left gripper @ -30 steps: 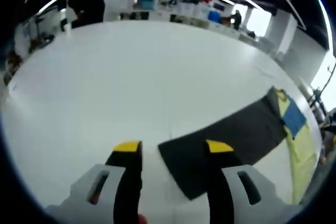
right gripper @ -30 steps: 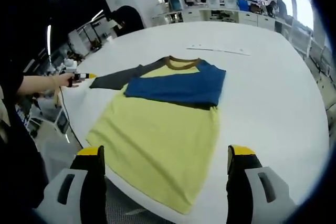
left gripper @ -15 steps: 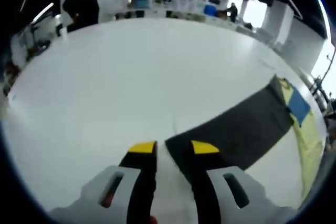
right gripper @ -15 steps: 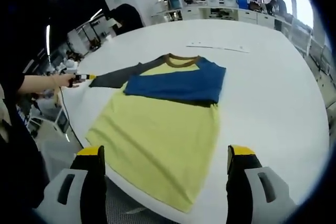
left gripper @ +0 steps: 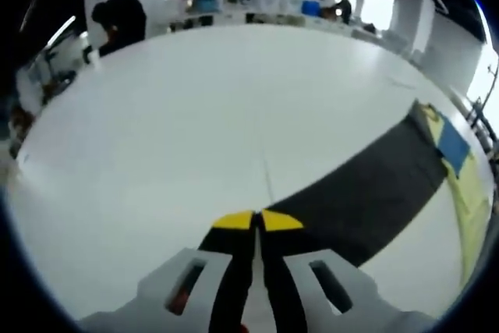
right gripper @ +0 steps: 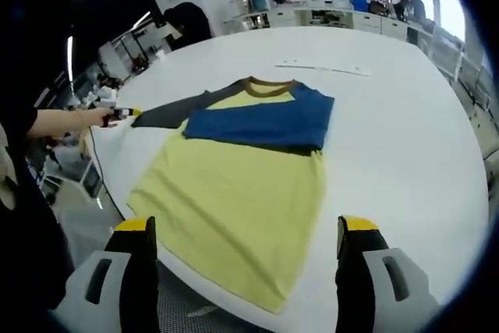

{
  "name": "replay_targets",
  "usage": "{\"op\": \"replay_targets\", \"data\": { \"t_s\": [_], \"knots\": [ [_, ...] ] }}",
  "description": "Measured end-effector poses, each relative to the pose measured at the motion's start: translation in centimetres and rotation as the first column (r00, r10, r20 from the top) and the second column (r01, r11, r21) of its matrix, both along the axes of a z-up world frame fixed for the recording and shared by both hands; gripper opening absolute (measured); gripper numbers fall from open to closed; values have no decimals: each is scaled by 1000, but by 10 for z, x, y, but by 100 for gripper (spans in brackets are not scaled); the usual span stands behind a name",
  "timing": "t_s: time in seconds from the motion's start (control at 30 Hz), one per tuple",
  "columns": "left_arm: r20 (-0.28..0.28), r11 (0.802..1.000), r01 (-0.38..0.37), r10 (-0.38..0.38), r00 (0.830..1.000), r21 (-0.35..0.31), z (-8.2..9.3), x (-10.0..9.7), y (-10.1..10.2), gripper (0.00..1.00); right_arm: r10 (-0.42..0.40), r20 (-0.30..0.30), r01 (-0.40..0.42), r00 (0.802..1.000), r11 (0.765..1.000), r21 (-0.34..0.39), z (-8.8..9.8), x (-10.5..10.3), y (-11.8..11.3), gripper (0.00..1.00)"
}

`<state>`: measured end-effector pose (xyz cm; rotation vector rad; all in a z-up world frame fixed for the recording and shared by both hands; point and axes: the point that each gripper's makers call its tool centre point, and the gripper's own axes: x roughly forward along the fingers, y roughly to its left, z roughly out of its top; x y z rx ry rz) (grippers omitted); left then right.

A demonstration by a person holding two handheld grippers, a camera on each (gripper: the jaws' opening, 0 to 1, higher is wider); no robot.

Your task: Fold the garment on the visible template until the final outline fits inside the template.

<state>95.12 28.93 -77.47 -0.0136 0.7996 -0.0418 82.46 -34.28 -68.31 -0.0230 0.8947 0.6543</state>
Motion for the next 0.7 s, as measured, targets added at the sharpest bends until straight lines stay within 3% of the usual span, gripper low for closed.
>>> {"op": "replay_targets", "data": {
  "t_s": [0.23, 0.37, 0.43, 0.7],
  "knots": [
    [3, 1000, -4, 5, 1000, -18, 2, -1, -3, 0, 1, 5, -1, 1000, 1000, 6, 2, 1, 1, 96],
    [20, 995, 7, -5, 1000, -95, 5, 0, -14, 13, -2, 5, 2, 1000, 1000, 5, 1, 1, -1, 96],
    [-25, 998, 27, -29, 999, -54, -1, -4, -12, 14, -5, 1, 5, 1000, 1000, 3, 1, 1, -1, 96],
    [-12, 999, 17, -17, 1000, -45, 1, 2, -8, 9, -1, 1, 1, 1000, 1000, 7, 0, 0, 2, 96]
  ]
}}
